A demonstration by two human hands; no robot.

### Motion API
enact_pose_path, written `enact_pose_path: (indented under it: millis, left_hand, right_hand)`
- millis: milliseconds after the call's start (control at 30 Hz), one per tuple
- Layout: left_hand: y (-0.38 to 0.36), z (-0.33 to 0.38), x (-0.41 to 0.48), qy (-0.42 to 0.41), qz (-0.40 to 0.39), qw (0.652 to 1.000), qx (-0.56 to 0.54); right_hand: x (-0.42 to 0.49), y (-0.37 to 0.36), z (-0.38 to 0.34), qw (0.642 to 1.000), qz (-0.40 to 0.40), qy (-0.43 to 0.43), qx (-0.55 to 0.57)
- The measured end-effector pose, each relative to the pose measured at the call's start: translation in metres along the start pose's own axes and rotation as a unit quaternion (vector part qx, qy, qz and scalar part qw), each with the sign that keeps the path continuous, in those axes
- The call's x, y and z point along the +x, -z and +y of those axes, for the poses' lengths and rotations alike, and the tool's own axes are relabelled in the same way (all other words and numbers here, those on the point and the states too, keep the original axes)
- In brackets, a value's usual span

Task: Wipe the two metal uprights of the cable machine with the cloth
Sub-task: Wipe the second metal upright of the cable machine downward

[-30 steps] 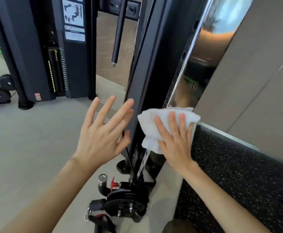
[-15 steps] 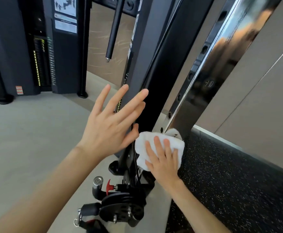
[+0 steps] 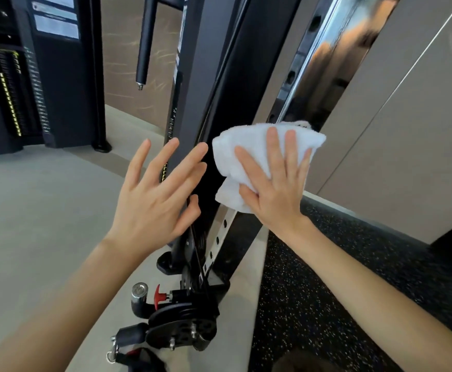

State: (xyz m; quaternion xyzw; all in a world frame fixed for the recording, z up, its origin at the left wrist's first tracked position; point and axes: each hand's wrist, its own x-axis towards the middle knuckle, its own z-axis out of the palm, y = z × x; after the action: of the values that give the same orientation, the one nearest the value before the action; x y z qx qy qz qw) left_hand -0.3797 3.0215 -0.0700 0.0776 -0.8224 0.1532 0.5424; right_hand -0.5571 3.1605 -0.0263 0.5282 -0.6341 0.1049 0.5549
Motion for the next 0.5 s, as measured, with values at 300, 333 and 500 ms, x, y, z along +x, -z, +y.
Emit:
enact_pose_path:
  millis: [300, 333, 500]
  left_hand:
    - [-0.020, 0.012, -0.004, 0.027, 0.026, 0.998, 0.042]
    - [-0.020, 0.016, -0.006, 0.028, 0.031, 0.997, 0.060]
    - [-0.024, 0.037, -0.012, 0.004, 0.048, 0.992, 0.119]
  right_hand:
    - [-0.005, -0.006, -0.002, 1.000, 0.024, 0.000, 0.009]
    - [-0.011, -0.008, -0.004, 1.000, 0.022, -0.005, 0.011]
    - [-0.067, -0.024, -0.021, 0.999, -0.007, -0.012, 0.039]
